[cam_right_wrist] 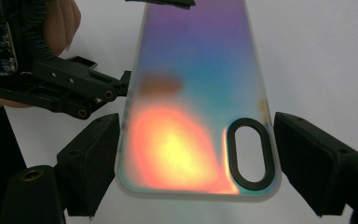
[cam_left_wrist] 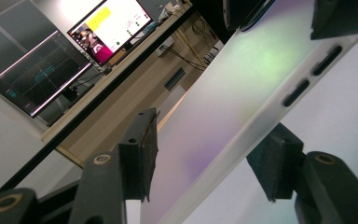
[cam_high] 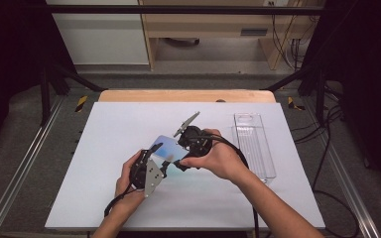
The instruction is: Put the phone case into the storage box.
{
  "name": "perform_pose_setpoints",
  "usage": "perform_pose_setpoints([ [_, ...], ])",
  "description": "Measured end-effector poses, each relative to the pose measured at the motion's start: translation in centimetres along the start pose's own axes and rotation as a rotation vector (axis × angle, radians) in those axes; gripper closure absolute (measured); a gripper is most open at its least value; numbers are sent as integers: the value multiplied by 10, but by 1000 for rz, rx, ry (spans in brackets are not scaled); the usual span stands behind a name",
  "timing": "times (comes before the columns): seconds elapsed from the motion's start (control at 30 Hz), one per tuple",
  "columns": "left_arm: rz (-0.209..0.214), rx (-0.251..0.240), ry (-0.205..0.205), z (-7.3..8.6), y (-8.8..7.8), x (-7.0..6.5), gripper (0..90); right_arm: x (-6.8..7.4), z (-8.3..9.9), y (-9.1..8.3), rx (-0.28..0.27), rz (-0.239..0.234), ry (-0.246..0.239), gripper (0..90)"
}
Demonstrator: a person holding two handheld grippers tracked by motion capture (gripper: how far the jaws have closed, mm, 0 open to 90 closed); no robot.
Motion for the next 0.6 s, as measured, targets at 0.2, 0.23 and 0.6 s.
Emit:
perform_pose_setpoints([
  [0.2, -5, -3, 16, 1, -1, 0, 513, 1, -1, 0, 6, -8, -2, 178],
  [0.23, -6, -4, 17, 1, -1, 0, 515, 1, -1, -1, 7, -9, -2, 178],
  [0.6, -20, -5, 68, 2, -3, -3, 615, 0, -1, -3, 10, -22, 13, 178],
])
Point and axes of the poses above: each handheld gripper's, and its own axes: y roughly forward along the jaws, z roughly out of its underside, x roughly to its left, the point moved 6 cm from there along y, roughly forward along the jaws, and after that the axes turned 6 degrees about -z, right-handed, at the moved point
